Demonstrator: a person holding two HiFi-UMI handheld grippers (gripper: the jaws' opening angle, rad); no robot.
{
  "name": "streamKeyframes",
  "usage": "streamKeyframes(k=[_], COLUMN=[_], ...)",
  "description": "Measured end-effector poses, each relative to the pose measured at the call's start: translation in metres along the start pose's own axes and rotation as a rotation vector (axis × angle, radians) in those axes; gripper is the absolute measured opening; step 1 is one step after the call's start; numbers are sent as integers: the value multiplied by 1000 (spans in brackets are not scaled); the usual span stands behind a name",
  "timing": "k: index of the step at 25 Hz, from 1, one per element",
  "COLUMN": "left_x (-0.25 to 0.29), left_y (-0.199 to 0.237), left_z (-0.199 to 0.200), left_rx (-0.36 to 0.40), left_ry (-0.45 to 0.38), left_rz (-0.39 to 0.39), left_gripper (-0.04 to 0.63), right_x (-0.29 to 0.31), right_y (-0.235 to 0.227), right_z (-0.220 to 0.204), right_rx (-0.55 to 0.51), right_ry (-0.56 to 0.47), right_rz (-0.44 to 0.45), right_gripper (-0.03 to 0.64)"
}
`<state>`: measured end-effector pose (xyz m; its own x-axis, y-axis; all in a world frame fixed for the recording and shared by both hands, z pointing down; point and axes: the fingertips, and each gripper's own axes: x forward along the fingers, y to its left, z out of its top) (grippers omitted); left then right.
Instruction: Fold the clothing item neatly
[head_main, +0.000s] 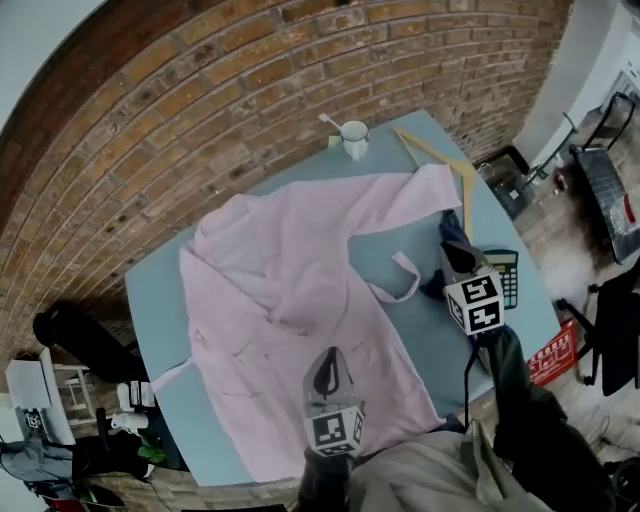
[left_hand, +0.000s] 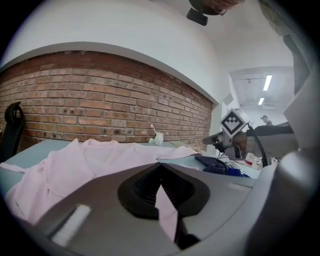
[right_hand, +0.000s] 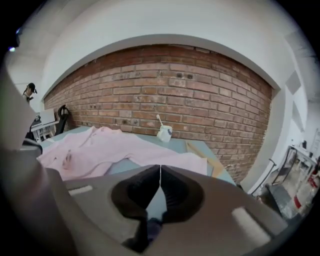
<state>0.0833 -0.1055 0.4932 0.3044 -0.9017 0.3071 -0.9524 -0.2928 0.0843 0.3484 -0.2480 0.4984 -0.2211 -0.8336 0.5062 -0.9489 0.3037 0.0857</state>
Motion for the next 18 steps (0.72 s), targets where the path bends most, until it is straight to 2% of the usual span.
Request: streamKeyframes(k=[3,4,7,9,13,16,18], left_x=[21,26,38,44,51,53,53], left_y=[-3,-3,3,8,14,17,16], left_z=[0,-3,-16,-25,-36,-41,-40], left_rx=[-6,-7,-14,-21,-36,-39,-39], left_ry=[19,33,79,109,139,152,156], left_rz=[25,32,57,75,100,113,119], left_gripper=[8,8,8,8,8,8,8], right_x=[47,63,107,130,157,167,170], right_y=[-35,-46,-70,-76,-60,-54,-50], right_z=[-2,-6,-25,-36,-44,-41,-42], right_rx=[-10,-23,-103,-190,-425,-481,-540], right_ry=[-10,6,122,190,267,249,253], right_rz=[-54,-77,-92,-68,1,26,67], right_gripper=[32,66,199,225,230,229,194])
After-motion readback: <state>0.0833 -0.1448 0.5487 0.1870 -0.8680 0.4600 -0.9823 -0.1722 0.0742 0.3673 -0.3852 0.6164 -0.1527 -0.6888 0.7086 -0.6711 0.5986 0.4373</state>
